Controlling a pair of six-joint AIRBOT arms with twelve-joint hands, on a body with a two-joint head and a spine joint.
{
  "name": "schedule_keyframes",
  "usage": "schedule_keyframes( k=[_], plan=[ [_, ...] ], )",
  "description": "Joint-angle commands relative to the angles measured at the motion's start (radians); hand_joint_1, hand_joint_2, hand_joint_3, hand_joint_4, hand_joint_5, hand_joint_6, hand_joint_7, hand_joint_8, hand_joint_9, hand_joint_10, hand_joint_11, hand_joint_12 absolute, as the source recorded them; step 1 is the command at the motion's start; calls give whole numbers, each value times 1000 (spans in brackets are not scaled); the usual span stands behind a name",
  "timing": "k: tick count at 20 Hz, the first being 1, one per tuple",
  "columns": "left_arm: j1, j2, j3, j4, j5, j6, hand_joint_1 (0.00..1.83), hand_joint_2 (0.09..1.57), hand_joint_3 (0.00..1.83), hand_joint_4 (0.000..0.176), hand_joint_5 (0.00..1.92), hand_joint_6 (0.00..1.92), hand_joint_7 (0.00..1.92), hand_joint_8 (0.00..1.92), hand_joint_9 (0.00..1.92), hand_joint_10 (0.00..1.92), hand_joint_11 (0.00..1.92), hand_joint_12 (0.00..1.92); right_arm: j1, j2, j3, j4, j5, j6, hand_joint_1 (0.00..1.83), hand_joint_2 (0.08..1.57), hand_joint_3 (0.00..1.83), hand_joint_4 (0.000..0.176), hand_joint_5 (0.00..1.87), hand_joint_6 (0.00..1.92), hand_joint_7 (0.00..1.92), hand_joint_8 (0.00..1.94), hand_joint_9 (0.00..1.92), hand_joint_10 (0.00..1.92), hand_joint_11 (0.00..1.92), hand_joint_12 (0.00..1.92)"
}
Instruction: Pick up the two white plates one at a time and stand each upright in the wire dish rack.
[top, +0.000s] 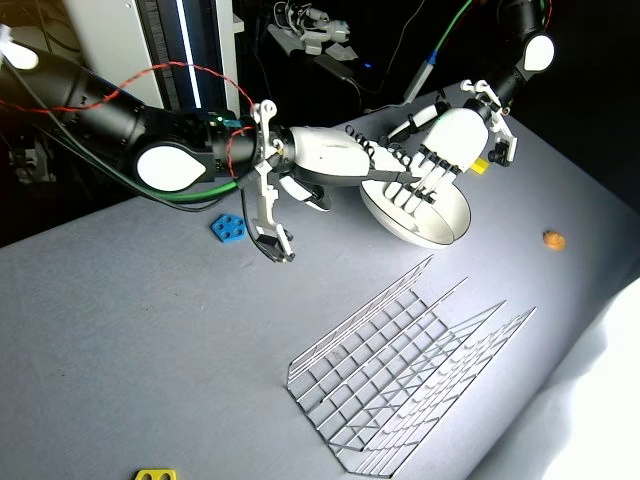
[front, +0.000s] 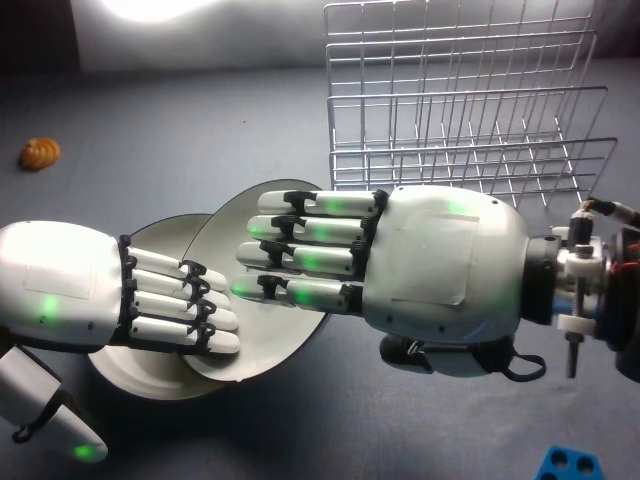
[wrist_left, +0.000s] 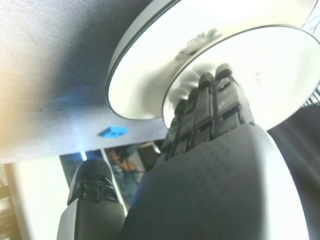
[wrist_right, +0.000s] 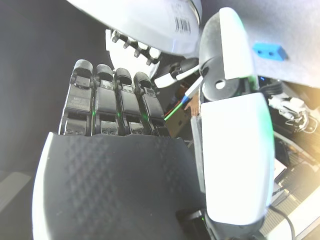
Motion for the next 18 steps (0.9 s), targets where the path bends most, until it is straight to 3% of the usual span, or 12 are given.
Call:
schedule_keyframes(
  k=[1, 16, 17, 18],
  plan=[
    [-4, -19, -1, -19, -33, -1, 0, 1132, 0, 0, 0, 0, 0, 0, 0, 0, 0, 0, 6, -8, 5, 8, 125, -8, 1055, 1067, 6, 0, 43, 5, 0, 0, 0, 0, 0, 0],
    [-3, -19, -6, -20, -33, -2, 0, 1135, 2, 0, 0, 0, 0, 0, 0, 0, 0, 0, -3, -186, 206, 13, 158, -37, 957, 1140, 15, 0, 126, 12, 50, 12, 0, 0, 0, 0],
    [-3, -19, -6, -20, -33, -3, 0, 1136, 2, 0, 0, 0, 0, 0, 0, 0, 0, 0, -3, -198, 217, 13, 170, -38, 981, 1129, 6, 0, 177, 5, 101, 3, 59, 10, 31, 28],
    [-3, -19, -6, -21, -33, -3, 0, 1135, 2, 0, 0, 0, 0, 0, 0, 0, 0, 0, -3, -209, 226, 13, 182, -38, 1013, 1168, 0, 0, 206, 0, 126, 0, 90, 1, 5, 266]
  ],
)
